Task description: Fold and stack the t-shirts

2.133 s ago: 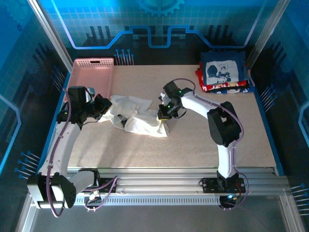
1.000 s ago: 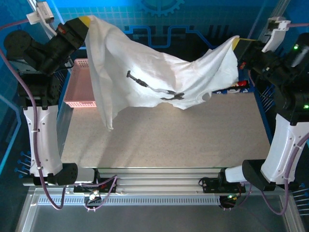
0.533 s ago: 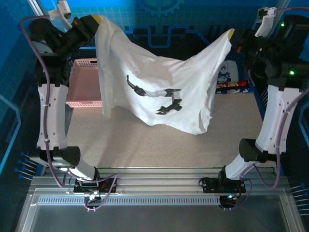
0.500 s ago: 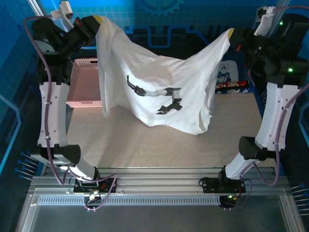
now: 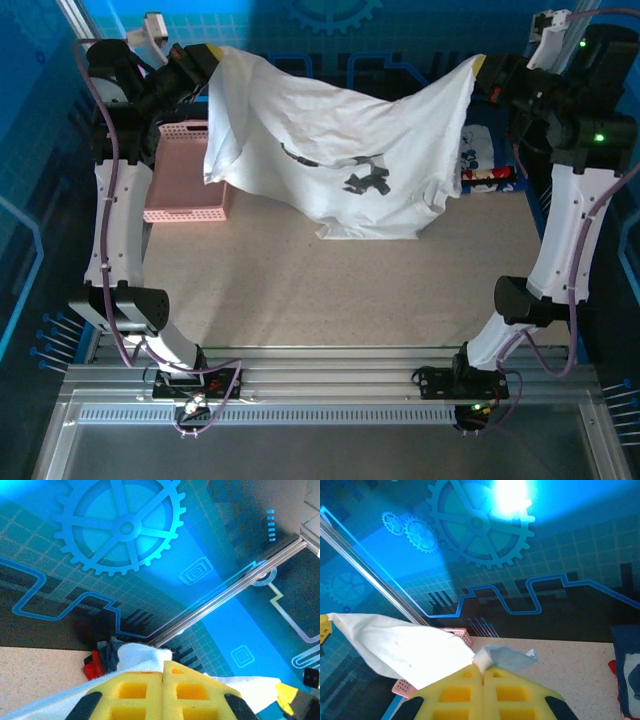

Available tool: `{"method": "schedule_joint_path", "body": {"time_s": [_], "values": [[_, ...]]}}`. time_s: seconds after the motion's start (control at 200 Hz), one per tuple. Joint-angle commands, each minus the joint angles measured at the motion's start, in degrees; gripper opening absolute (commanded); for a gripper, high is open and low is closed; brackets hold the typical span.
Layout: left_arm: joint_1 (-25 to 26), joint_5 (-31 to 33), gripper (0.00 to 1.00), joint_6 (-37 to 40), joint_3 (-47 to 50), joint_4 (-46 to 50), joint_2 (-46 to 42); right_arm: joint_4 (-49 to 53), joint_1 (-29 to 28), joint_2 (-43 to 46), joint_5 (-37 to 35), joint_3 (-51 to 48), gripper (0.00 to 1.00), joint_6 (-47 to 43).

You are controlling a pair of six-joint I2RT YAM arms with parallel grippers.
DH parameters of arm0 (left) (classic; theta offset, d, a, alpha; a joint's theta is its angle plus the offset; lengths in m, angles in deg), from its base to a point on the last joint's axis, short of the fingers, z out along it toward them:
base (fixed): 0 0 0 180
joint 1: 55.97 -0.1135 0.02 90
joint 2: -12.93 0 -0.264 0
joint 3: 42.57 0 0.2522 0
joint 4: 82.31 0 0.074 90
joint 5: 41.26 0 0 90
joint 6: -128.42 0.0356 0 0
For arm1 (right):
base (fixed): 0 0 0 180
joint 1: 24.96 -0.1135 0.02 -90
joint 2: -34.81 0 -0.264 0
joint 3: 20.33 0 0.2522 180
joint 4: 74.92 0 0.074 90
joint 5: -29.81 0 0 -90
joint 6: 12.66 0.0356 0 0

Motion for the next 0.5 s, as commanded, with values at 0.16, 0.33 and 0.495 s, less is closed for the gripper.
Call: {"method": "schedule_joint_path", "body": {"time_s": [0.16, 0.33, 0.495], "values": [[-4.0, -5.4, 0.00, 4.5, 1.8, 1.3, -4.7, -0.6, 3.3, 11.4, 1.2, -5.9, 0.00, 0.4], [-8.2, -13.6, 0.00, 3.6, 4.4, 2.0, -5.2, 1.6, 7.1, 15.5, 2.5, -8.5, 0.00, 0.3], [-9.4, -16.7, 0.00, 5.1, 5.4, 4.3, -5.4, 2.6, 9.2, 17.3, 3.9, -8.5, 0.00, 0.8]]}}
